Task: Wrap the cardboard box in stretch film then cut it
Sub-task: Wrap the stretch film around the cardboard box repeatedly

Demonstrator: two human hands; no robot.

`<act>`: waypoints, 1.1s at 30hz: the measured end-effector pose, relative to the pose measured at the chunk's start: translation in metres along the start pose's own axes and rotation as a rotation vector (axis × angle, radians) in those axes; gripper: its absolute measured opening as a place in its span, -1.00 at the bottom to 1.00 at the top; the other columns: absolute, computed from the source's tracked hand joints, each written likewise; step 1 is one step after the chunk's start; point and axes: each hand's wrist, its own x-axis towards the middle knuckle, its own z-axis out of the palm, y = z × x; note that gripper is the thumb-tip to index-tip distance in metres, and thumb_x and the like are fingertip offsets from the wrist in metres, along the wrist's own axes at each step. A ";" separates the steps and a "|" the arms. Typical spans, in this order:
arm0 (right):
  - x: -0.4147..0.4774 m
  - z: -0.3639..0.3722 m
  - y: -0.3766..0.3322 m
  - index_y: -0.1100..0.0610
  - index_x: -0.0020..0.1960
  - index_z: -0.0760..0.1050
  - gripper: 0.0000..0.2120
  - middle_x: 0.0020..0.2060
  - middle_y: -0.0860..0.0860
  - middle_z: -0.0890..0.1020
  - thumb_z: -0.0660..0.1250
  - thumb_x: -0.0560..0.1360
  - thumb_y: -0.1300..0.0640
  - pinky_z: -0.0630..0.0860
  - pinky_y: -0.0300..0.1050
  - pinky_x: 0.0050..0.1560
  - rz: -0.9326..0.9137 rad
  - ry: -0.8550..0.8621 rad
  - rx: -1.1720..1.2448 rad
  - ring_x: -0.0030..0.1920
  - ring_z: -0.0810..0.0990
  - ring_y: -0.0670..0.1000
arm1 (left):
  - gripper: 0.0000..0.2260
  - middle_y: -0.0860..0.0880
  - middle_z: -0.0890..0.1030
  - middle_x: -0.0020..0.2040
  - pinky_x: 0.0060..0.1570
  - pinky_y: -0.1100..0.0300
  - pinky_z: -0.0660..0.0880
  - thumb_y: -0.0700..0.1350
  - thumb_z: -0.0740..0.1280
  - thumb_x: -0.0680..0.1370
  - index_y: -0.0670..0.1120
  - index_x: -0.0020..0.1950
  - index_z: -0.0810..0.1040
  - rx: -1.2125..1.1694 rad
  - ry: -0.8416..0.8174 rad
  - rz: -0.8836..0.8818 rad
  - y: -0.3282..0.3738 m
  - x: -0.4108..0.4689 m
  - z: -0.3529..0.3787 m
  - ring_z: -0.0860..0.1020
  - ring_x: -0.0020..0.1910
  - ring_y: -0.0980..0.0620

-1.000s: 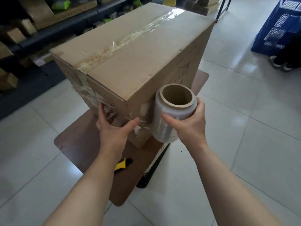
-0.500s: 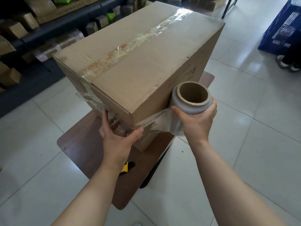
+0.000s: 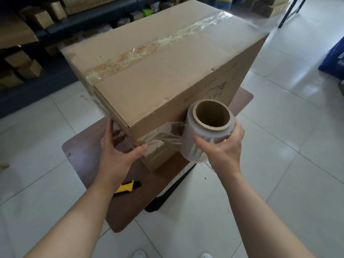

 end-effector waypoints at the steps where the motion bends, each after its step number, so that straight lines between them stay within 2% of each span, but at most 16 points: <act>1: 0.002 -0.001 0.001 0.08 0.42 0.28 -0.03 0.22 -0.01 0.40 0.63 0.13 -0.11 0.45 -0.22 0.27 -0.010 -0.013 0.003 0.29 0.42 -0.03 | 0.03 0.03 0.40 0.43 0.27 -0.03 0.46 0.24 0.63 0.11 0.23 0.50 0.22 -0.007 0.014 -0.005 0.001 -0.002 0.002 0.43 0.35 0.07; 4: 0.009 -0.005 0.005 0.09 0.38 0.30 -0.12 0.18 -0.02 0.50 0.66 0.18 0.03 0.50 -0.25 0.22 -0.032 -0.028 0.042 0.22 0.49 -0.07 | -0.04 0.07 0.46 0.38 0.07 0.36 0.50 0.09 0.59 0.17 0.06 0.51 0.26 -0.029 0.059 -0.008 0.007 -0.008 0.006 0.46 0.30 0.16; 5: 0.012 -0.006 0.006 0.10 0.37 0.31 -0.14 0.16 -0.04 0.52 0.66 0.19 0.05 0.52 -0.24 0.21 -0.022 -0.003 0.067 0.20 0.52 -0.10 | -0.06 0.07 0.48 0.36 0.05 0.40 0.51 0.05 0.58 0.19 0.03 0.51 0.27 -0.037 0.064 -0.015 0.008 -0.008 0.007 0.46 0.30 0.15; 8: 0.023 -0.008 0.008 0.13 0.38 0.29 -0.10 0.16 -0.03 0.52 0.68 0.17 0.07 0.52 -0.18 0.21 0.012 0.109 0.133 0.20 0.53 -0.07 | -0.09 0.07 0.48 0.36 0.18 0.22 0.48 0.00 0.59 0.21 0.04 0.51 0.29 -0.045 0.061 -0.046 0.009 -0.010 0.005 0.46 0.31 0.16; 12: 0.028 0.002 0.015 0.12 0.47 0.16 0.06 0.31 0.05 0.41 0.68 0.15 -0.03 0.43 -0.03 0.35 -0.008 0.143 0.091 0.34 0.40 -0.01 | -0.10 0.08 0.47 0.37 0.17 0.17 0.49 -0.03 0.57 0.22 0.06 0.51 0.27 -0.056 0.067 -0.070 0.012 -0.011 0.005 0.46 0.32 0.16; 14: 0.025 0.009 0.017 0.09 0.52 0.07 0.15 0.37 0.04 0.31 0.67 0.15 -0.08 0.34 0.05 0.43 0.020 0.158 0.072 0.41 0.30 -0.01 | -0.09 0.06 0.48 0.36 0.26 0.03 0.47 0.00 0.57 0.20 0.04 0.51 0.28 -0.072 0.067 -0.070 0.012 -0.012 0.007 0.45 0.33 0.12; 17: 0.022 0.018 0.018 0.07 0.53 0.04 0.17 0.40 0.04 0.25 0.66 0.14 -0.10 0.33 0.04 0.45 0.040 0.198 0.105 0.44 0.25 0.01 | -0.06 0.06 0.50 0.35 0.31 -0.07 0.43 0.09 0.61 0.17 0.04 0.49 0.32 -0.093 0.076 -0.079 0.010 -0.015 0.009 0.46 0.34 0.06; 21: 0.019 0.022 0.018 0.06 0.52 0.04 0.13 0.39 0.05 0.24 0.65 0.17 -0.08 0.40 0.04 0.40 0.029 0.207 0.145 0.43 0.25 0.02 | -0.04 0.02 0.52 0.34 0.29 -0.09 0.44 0.19 0.61 0.15 0.07 0.48 0.31 -0.072 0.136 -0.097 0.007 -0.024 0.019 0.48 0.32 0.03; 24: 0.020 0.017 0.020 0.10 0.52 0.04 0.11 0.38 0.07 0.24 0.64 0.20 -0.04 0.37 0.03 0.42 0.015 0.171 0.145 0.43 0.25 0.02 | -0.05 0.01 0.51 0.32 0.25 -0.06 0.47 0.17 0.61 0.18 0.07 0.48 0.28 -0.110 0.260 -0.228 0.004 -0.037 0.036 0.50 0.28 0.03; 25: 0.021 0.014 0.021 0.10 0.52 0.04 0.10 0.38 0.08 0.24 0.64 0.20 -0.04 0.35 0.04 0.43 0.009 0.155 0.137 0.44 0.25 0.03 | -0.08 0.00 0.52 0.26 0.22 -0.06 0.49 0.18 0.61 0.17 0.01 0.44 0.30 -0.137 0.328 -0.291 0.004 -0.042 0.042 0.51 0.24 0.02; 27: 0.022 0.010 0.024 0.10 0.53 0.04 0.10 0.38 0.08 0.24 0.63 0.22 -0.06 0.33 0.04 0.44 0.007 0.117 0.124 0.44 0.25 0.02 | -0.24 -0.01 0.53 0.01 0.07 0.02 0.52 0.16 0.58 0.21 -0.14 0.28 0.41 -0.191 0.409 -0.426 0.004 -0.051 0.054 0.52 0.08 0.01; 28: 0.023 0.008 0.025 0.09 0.54 0.04 0.09 0.38 0.07 0.24 0.62 0.23 -0.07 0.33 0.04 0.44 0.010 0.098 0.122 0.44 0.25 0.01 | -0.37 -0.02 0.49 -0.11 -0.03 0.07 0.50 0.12 0.57 0.27 -0.20 0.16 0.46 -0.224 0.388 -0.491 0.004 -0.056 0.061 0.50 -0.03 0.01; 30: 0.025 0.005 0.026 0.08 0.54 0.03 0.09 0.39 0.05 0.24 0.58 0.23 -0.14 0.33 0.06 0.44 0.015 0.074 0.119 0.45 0.25 0.01 | -0.61 -0.06 0.52 -0.17 -0.05 0.03 0.53 0.03 0.53 0.35 -0.20 -0.04 0.51 -0.333 0.244 -0.627 0.011 -0.066 0.080 0.52 -0.13 -0.01; 31: 0.025 0.004 0.027 0.07 0.54 0.03 0.08 0.39 0.04 0.24 0.56 0.23 -0.18 0.33 0.07 0.44 0.018 0.064 0.120 0.45 0.25 0.02 | -0.65 -0.07 0.58 -0.12 0.02 -0.01 0.55 0.03 0.53 0.32 -0.16 -0.06 0.54 -0.385 0.154 -0.678 0.016 -0.069 0.090 0.57 -0.11 -0.01; 33: 0.026 0.000 0.027 0.08 0.54 0.03 0.07 0.39 0.04 0.24 0.53 0.24 -0.20 0.33 0.08 0.44 0.025 0.034 0.123 0.46 0.26 0.02 | -0.57 -0.07 0.63 0.01 0.18 -0.09 0.51 0.11 0.52 0.23 -0.06 -0.01 0.56 -0.413 -0.014 -0.739 0.029 -0.067 0.109 0.59 0.05 -0.04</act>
